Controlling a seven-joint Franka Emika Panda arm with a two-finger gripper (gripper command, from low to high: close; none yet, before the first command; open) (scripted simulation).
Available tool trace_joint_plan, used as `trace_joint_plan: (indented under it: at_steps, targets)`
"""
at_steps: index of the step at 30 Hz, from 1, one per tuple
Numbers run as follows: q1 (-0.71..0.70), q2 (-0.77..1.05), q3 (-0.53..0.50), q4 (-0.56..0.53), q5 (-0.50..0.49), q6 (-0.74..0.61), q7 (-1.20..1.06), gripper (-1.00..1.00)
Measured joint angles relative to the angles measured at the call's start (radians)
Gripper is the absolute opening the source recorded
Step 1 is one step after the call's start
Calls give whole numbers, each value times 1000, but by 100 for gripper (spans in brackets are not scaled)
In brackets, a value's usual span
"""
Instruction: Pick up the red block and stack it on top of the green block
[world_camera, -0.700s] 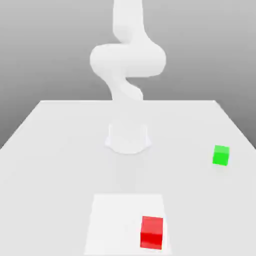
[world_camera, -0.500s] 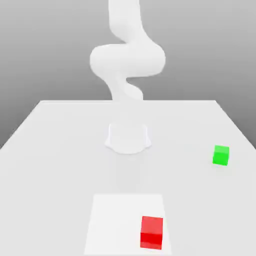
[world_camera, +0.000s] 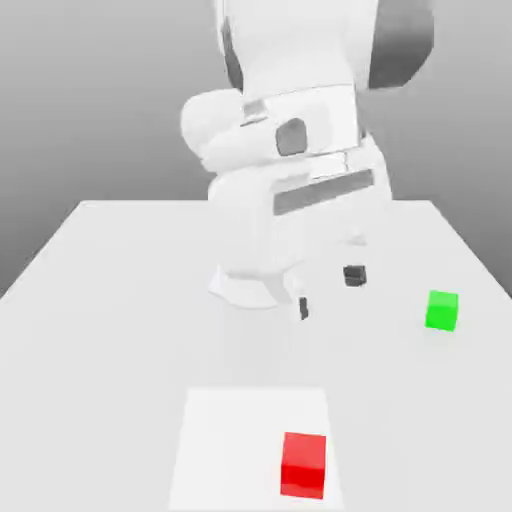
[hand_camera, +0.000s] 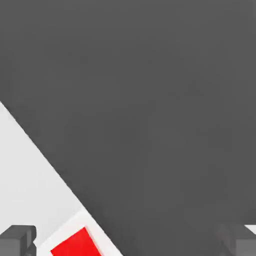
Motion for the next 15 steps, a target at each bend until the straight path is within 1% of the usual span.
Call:
trace_joint_plan:
  at_steps: [5,10,12,15]
  targets:
    - [21,140,6,-33,1,59,-193,0]
    - [17,268,12,-67,-61,124,-339,0]
    - [6,331,29,-63,-48,172,-377,0]
    - [-28,439,75,-47,8,257,-426,0]
